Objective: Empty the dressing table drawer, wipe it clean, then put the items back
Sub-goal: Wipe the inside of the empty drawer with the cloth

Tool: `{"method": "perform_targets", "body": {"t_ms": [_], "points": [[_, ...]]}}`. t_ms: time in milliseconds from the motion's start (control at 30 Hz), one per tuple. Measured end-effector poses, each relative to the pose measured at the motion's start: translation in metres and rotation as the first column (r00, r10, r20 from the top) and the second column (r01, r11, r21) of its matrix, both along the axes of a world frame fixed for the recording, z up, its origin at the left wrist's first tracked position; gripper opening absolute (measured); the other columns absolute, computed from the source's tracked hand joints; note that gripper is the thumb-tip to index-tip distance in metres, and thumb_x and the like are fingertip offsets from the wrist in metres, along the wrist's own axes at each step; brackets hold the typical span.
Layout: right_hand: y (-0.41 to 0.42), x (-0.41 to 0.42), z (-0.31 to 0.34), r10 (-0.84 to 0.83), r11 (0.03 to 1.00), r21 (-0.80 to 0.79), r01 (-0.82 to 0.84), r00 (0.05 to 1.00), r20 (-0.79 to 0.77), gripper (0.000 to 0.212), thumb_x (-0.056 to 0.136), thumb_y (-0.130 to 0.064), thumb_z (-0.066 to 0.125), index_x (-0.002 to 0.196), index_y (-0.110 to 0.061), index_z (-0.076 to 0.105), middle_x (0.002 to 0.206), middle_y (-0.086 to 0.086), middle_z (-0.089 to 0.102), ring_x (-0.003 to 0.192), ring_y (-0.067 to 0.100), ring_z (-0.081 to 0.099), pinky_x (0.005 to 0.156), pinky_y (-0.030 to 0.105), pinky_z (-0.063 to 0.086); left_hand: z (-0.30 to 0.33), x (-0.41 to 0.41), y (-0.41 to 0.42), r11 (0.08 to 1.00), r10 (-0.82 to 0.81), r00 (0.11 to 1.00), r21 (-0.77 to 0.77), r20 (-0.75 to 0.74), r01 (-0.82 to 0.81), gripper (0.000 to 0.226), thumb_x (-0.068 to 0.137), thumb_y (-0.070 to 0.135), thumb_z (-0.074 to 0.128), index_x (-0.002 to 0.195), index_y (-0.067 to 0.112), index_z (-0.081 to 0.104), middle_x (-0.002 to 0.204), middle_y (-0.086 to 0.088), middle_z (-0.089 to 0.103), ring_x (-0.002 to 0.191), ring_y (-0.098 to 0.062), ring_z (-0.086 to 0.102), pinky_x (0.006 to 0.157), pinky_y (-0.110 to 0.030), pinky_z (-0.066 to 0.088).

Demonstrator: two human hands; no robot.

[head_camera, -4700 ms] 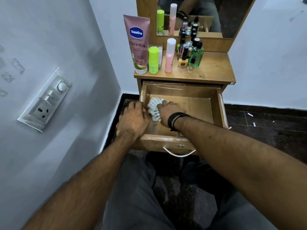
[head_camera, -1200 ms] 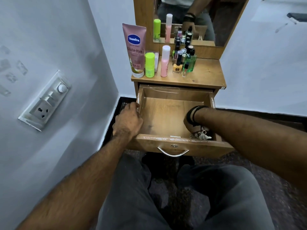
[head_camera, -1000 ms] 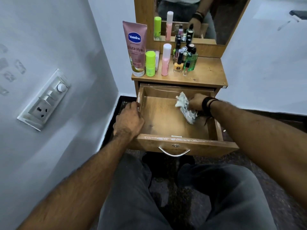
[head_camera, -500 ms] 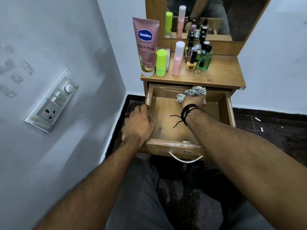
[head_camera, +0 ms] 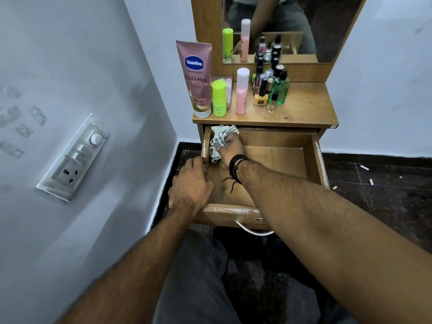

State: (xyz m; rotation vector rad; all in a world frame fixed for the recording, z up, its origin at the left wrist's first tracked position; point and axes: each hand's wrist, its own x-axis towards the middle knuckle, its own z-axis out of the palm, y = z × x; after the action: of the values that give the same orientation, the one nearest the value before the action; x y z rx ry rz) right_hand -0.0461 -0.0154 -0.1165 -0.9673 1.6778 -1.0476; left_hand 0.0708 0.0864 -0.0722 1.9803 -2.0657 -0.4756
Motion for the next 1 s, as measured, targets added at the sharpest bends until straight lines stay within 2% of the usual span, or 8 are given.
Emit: {"method": "perform_targets", "body": {"t_ms": [133,233,367,467,633,800,900,1000], "points": [[0.012,-0.023,-0.001,-0.329,0.944,0.004,0.329,0.943,0.04,0.04,0.093,-0.009,0.059,0.132,-0.014,0.049,0.108,0.004,0.061,0.103,0.026,0.063,0.084,0.03,0.045,0.0,0.001,-0.001,1.0,-0.001,1.0,0.015,-0.015,0.001,0.036,0.095,0.024,0.049,0.131,0.02,0.05,0.133,-0.004,0.055,0.114,-0.025,0.057,0.096,-0.05,0.05],[0.017,-0.057,0.006,-0.534,0.829,0.132,0.543,0.839,-0.1,0.046,0.094,-0.021,0.057,0.136,-0.015,0.039,0.122,0.012,0.062,0.112,0.03,0.062,0.088,0.034,0.045,0.0,0.001,0.0,1.0,-0.003,1.0,0.017,-0.024,0.003,0.038,0.096,0.024,0.049,0.133,0.02,0.049,0.134,-0.004,0.055,0.114,-0.025,0.057,0.097,-0.051,0.05],[0.019,-0.064,0.01,-0.47,0.866,0.143,0.48,0.877,-0.098,0.044,0.094,-0.013,0.055,0.135,-0.011,0.04,0.126,0.012,0.061,0.115,0.03,0.06,0.089,0.031,0.043,0.001,0.001,0.0,1.0,0.005,1.0,0.03,-0.029,-0.005,0.036,0.096,0.026,0.046,0.131,0.02,0.049,0.134,-0.004,0.055,0.115,-0.027,0.056,0.096,-0.053,0.05],[0.016,-0.028,0.01,-0.256,0.965,0.06,0.257,0.967,-0.019,0.04,0.093,-0.004,0.054,0.132,-0.01,0.049,0.12,0.008,0.064,0.113,0.026,0.062,0.083,0.023,0.041,0.001,0.0,0.0,1.0,-0.001,1.0,0.024,-0.02,0.001,0.034,0.096,0.026,0.046,0.129,0.019,0.049,0.132,-0.005,0.056,0.114,-0.026,0.057,0.096,-0.052,0.05],[0.004,0.02,0.003,0.077,0.997,0.0,-0.077,0.997,0.018,0.048,0.084,0.0,0.05,0.128,-0.018,0.054,0.113,0.012,0.068,0.105,0.034,0.064,0.095,0.043,0.053,-0.001,0.0,-0.001,1.0,0.003,1.0,-0.012,-0.025,-0.003,0.028,0.099,0.026,0.042,0.124,0.017,0.051,0.124,-0.008,0.06,0.104,-0.026,0.058,0.089,-0.05,0.051],[0.008,-0.01,0.003,-0.109,0.993,0.041,0.108,0.994,0.023,0.038,0.094,-0.006,0.051,0.13,-0.014,0.059,0.117,0.007,0.065,0.112,0.029,0.061,0.095,0.03,0.047,-0.002,0.001,-0.002,1.0,-0.007,1.0,-0.01,-0.019,0.007,0.029,0.1,0.027,0.044,0.126,0.018,0.05,0.126,-0.007,0.06,0.105,-0.024,0.058,0.091,-0.048,0.051],[0.02,-0.044,0.0,-0.215,0.973,0.086,0.216,0.976,-0.028,0.046,0.097,-0.01,0.05,0.143,-0.008,0.042,0.137,0.016,0.054,0.124,0.032,0.054,0.089,0.027,0.04,-0.002,0.003,-0.001,1.0,-0.016,1.0,-0.001,-0.014,0.016,0.032,0.099,0.025,0.046,0.129,0.017,0.049,0.129,-0.007,0.059,0.108,-0.024,0.058,0.094,-0.047,0.051],[0.029,-0.083,0.009,-0.463,0.884,0.064,0.463,0.886,-0.02,0.051,0.098,-0.008,0.048,0.147,-0.006,0.033,0.14,0.016,0.051,0.128,0.032,0.052,0.098,0.033,0.04,0.0,0.002,-0.001,1.0,-0.014,1.0,-0.001,-0.024,0.014,0.034,0.099,0.025,0.045,0.131,0.017,0.049,0.131,-0.007,0.058,0.111,-0.025,0.057,0.096,-0.048,0.049]]}}
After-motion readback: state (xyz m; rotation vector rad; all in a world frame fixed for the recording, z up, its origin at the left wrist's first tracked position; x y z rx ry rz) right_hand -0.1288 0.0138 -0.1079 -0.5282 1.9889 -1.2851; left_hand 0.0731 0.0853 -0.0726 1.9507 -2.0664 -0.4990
